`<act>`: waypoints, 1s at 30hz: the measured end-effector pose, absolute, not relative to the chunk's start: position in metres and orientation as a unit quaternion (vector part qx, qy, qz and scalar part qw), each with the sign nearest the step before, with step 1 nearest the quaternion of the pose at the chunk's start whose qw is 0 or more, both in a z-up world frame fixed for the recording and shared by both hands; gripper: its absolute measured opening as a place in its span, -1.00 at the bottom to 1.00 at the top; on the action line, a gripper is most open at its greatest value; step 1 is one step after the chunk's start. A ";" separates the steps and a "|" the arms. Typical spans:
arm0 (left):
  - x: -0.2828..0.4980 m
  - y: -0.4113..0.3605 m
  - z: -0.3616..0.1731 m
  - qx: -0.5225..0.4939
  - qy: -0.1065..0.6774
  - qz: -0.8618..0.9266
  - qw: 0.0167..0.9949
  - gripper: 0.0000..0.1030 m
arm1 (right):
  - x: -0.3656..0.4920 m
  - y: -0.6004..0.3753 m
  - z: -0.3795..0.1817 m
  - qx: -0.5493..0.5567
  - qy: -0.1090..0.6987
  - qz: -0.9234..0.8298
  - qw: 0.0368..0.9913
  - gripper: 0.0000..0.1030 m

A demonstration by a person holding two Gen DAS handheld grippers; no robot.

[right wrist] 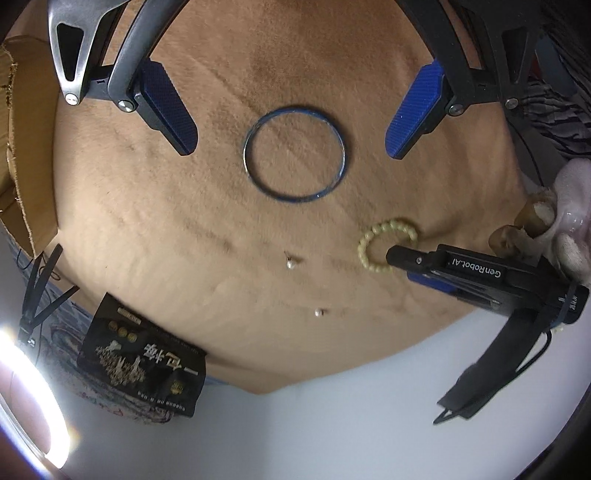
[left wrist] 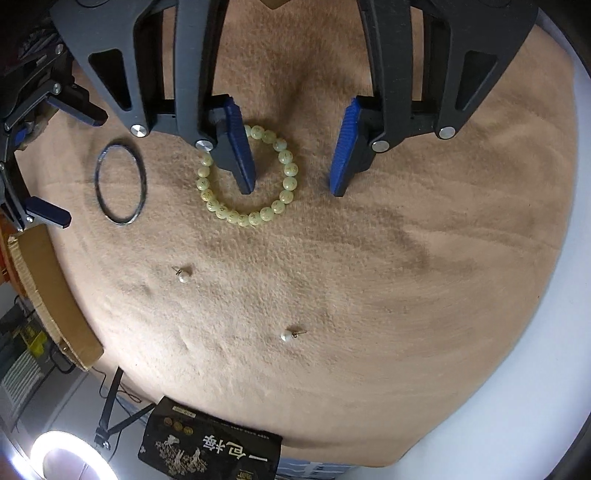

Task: Organize jewelry
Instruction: 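Move the left tool to the yellow bead bracelet while the right tool approaches the blue bangle, then close the left tool on the bracelet while the right tool grasps the blue bangle rim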

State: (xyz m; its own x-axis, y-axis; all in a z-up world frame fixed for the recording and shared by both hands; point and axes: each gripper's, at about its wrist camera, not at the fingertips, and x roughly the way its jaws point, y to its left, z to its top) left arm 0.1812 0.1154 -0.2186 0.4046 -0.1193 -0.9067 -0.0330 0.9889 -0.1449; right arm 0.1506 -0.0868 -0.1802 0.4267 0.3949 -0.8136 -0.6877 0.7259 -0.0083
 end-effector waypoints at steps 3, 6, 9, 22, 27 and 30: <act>0.185 0.112 -0.220 -0.058 0.542 -0.022 0.838 -0.20 | 0.156 -0.086 -0.186 -0.174 0.429 0.322 0.826 0.99; 0.188 0.111 -0.222 -0.048 0.540 -0.018 0.840 -0.32 | 0.163 -0.085 -0.191 -0.169 0.438 0.320 0.823 0.99; 0.192 0.105 -0.224 -0.033 0.535 -0.014 0.844 -0.47 | 0.167 -0.081 -0.195 -0.171 0.441 0.318 0.821 0.99; 0.194 0.102 -0.224 -0.028 0.530 -0.012 0.847 -0.90 | 0.169 -0.068 -0.206 -0.202 0.460 0.317 0.805 0.82; 0.192 0.103 -0.222 -0.032 0.528 -0.010 0.849 -0.90 | 0.166 -0.064 -0.201 -0.204 0.459 0.325 0.801 0.44; 0.191 0.103 -0.218 -0.036 0.525 -0.011 0.850 -0.90 | 0.165 -0.064 -0.200 -0.204 0.458 0.325 0.802 0.43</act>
State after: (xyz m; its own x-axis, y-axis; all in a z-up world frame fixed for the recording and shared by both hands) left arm 0.1910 0.1031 -0.2181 0.4489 -0.0569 -0.8918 -0.0191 0.9971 -0.0733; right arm 0.1652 -0.0643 -0.2000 0.3690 0.3350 -0.8669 -0.7079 0.7058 -0.0286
